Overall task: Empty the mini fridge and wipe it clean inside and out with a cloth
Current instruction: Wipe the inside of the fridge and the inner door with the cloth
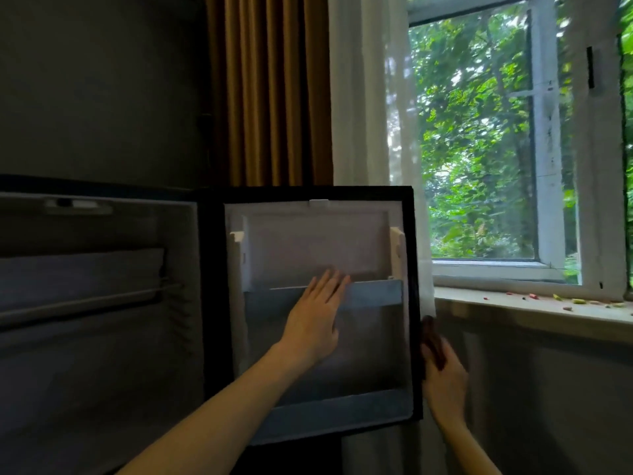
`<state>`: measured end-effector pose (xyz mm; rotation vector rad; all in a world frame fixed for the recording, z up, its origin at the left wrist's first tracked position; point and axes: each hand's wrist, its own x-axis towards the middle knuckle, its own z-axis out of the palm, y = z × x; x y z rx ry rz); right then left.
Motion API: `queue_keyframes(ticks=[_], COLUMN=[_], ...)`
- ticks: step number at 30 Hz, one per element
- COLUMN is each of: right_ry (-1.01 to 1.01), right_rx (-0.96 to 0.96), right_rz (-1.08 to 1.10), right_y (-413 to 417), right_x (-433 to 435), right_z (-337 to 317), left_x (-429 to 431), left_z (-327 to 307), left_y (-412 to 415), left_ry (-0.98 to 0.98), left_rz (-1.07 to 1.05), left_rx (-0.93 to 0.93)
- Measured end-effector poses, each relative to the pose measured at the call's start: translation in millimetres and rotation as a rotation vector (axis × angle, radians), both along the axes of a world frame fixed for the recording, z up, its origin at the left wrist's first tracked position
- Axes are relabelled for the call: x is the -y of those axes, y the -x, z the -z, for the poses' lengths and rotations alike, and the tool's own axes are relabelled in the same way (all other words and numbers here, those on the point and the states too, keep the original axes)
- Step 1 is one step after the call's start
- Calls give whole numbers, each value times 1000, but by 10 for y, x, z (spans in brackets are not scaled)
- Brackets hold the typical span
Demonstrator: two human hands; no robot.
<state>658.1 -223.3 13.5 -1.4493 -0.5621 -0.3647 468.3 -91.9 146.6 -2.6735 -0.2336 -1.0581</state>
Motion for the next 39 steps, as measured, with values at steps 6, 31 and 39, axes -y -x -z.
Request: queue_keyframes(ticks=[6, 31, 39], right_ry=[-83, -140, -133], right_rx=[320, -182, -102], right_rz=[136, -141, -194], right_y=[443, -127, -146], right_x=[-490, -430, -366], right_z=[-800, -357, -518], left_x=[-444, -64, 208], left_z=[39, 43, 620], left_y=[600, 463, -24], left_ry=[2, -14, 43], left_rz=[-228, -538, -13], left_rx=[81, 48, -65])
